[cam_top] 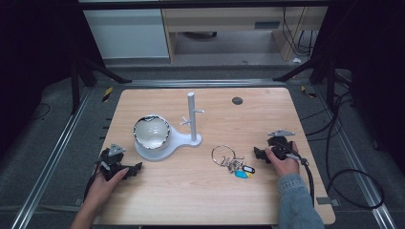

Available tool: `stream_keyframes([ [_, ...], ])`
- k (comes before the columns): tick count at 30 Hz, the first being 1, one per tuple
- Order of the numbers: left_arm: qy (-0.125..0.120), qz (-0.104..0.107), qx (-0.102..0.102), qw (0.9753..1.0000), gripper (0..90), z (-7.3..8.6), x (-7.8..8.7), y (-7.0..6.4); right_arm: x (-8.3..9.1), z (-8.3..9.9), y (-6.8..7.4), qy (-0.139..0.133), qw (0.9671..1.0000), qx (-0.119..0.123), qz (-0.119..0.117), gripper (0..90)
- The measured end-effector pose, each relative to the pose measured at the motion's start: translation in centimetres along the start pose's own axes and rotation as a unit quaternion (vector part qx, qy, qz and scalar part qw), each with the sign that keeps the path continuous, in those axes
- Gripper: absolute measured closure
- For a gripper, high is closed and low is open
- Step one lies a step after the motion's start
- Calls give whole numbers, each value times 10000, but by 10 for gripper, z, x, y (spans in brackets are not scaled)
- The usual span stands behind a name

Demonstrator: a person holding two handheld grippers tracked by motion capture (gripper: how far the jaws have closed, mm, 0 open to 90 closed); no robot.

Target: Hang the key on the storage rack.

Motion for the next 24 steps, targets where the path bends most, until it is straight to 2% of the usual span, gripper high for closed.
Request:
stream_keyframes([
  [7,1,-5,-1,10000,0,0,0,0,1,0,-1,-11,10000,29,-23,12],
  [9,0,-11,5,10000,0,0,0,0,2,1,-1,-25,10000,25,-29,36],
  [11,2,-8,5,10000,0,0,0,0,4,0,-1,-40,10000,36,-73,99],
  [12,2,-16,5,10000,0,0,0,0,6,-1,-1,-23,9999,104,-98,153],
  [15,1,-18,15,10000,0,0,0,0,12,-7,1,10,9993,329,-169,195],
  [18,1,-19,14,10000,0,0,0,0,19,-18,5,-39,9981,502,-361,252],
  [21,-1,-29,21,10000,0,0,0,0,24,-28,12,61,9953,765,-590,330],
  [24,-1,-27,21,10000,0,0,0,0,26,-36,19,219,9908,993,-889,426],
])
Point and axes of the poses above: each handheld gripper's, and its own axes: x roughly backward along the jaws, z roughly out of its underside, y roughly to its left, the point moved 4 cm from there along -x, roughly forward along the jaws, and after that the axes turned 12 degrees about -y, right-handed, at the moved point
